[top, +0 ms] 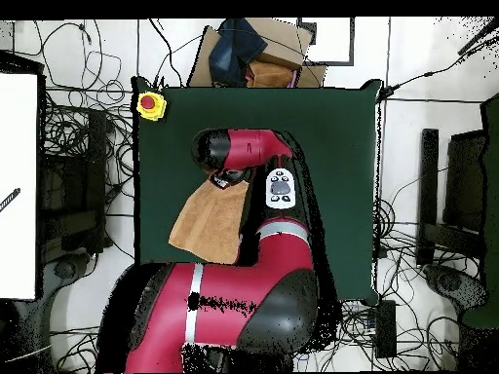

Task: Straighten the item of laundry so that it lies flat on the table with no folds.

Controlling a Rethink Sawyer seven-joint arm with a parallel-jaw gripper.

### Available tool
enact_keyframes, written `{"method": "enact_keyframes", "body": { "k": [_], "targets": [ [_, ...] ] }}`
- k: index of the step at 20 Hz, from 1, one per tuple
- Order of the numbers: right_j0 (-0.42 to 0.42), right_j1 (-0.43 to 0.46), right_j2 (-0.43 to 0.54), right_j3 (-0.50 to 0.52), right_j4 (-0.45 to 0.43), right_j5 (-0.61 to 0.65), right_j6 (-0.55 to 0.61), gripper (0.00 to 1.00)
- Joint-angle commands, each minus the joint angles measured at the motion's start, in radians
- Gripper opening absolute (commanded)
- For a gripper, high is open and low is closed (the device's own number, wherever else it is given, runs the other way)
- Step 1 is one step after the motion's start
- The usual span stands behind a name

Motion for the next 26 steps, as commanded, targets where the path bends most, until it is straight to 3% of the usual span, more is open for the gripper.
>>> {"method": "enact_keyframes", "body": {
  "k": [1, 11, 18, 26],
  "targets": [
    [0.011, 0.068, -0.013, 0.042, -0.028, -0.075, 0.247, 1.0],
    [0.007, 0.09, -0.013, 0.036, -0.013, -0.084, 0.261, 1.0],
    [-0.029, 0.112, 0.059, 0.044, 0.063, -0.097, 0.267, 1.0],
    [-0.049, 0.068, 0.099, 0.089, 0.106, -0.148, 0.231, 1.0]
  ]
}}
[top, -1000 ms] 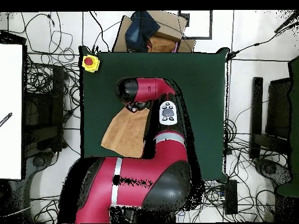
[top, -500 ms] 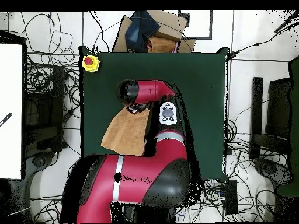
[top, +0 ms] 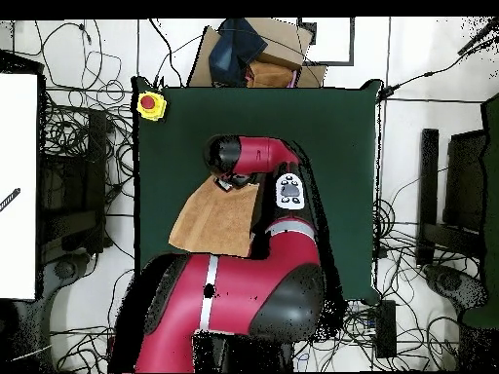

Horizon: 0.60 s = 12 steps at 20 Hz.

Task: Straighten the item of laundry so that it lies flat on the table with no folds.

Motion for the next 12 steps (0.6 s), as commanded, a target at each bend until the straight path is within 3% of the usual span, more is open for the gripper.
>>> {"method": "enact_keyframes", "body": {
  "k": [1, 12],
  "targets": [
    [-0.015, 0.001, 0.101, 0.096, 0.052, -0.111, 0.229, 1.0],
    [-0.04, -0.057, 0.123, 0.141, 0.079, -0.122, 0.203, 1.0]
  ]
}}
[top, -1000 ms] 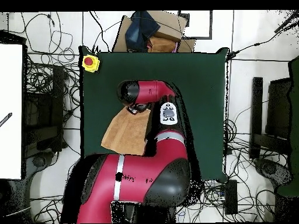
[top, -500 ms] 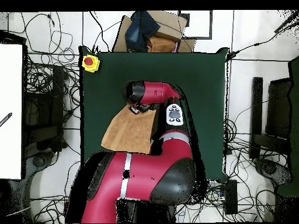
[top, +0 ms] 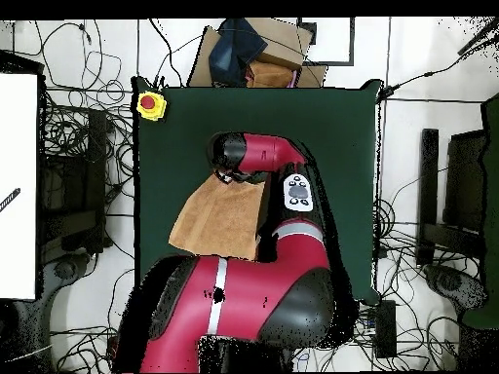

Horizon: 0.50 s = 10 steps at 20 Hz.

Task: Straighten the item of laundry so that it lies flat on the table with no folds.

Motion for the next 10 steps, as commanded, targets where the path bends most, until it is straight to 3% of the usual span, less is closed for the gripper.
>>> {"method": "enact_keyframes", "body": {
  "k": [1, 10],
  "targets": [
    [-0.02, -0.012, 0.103, 0.109, 0.051, -0.034, 0.199, 1.0],
    [-0.028, 0.033, 0.107, 0.121, 0.064, -0.096, 0.214, 1.0]
  ]
}}
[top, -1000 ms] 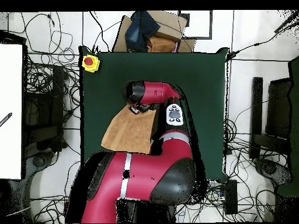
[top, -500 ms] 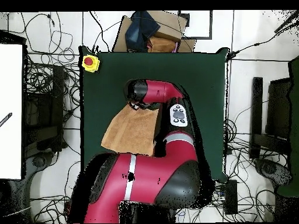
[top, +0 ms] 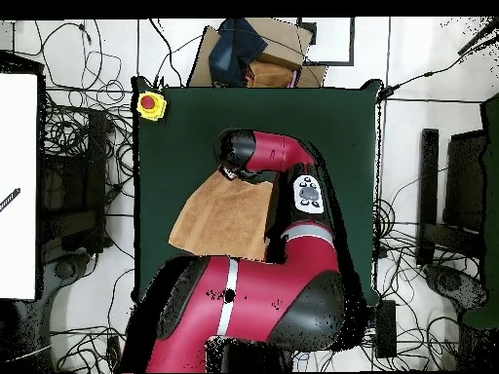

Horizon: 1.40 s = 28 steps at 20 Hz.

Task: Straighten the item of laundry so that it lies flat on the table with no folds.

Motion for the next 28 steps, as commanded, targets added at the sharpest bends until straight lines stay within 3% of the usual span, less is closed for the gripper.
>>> {"method": "enact_keyframes", "body": {
  "k": [1, 12, 28],
  "targets": [
    [0.0, 0.047, 0.103, 0.112, 0.034, -0.093, 0.216, 1.0],
    [-0.011, 0.1, 0.136, 0.099, 0.08, -0.193, 0.241, 1.0],
    [0.003, 0.085, 0.098, 0.127, 0.126, -0.153, 0.265, 1.0]
  ]
}}
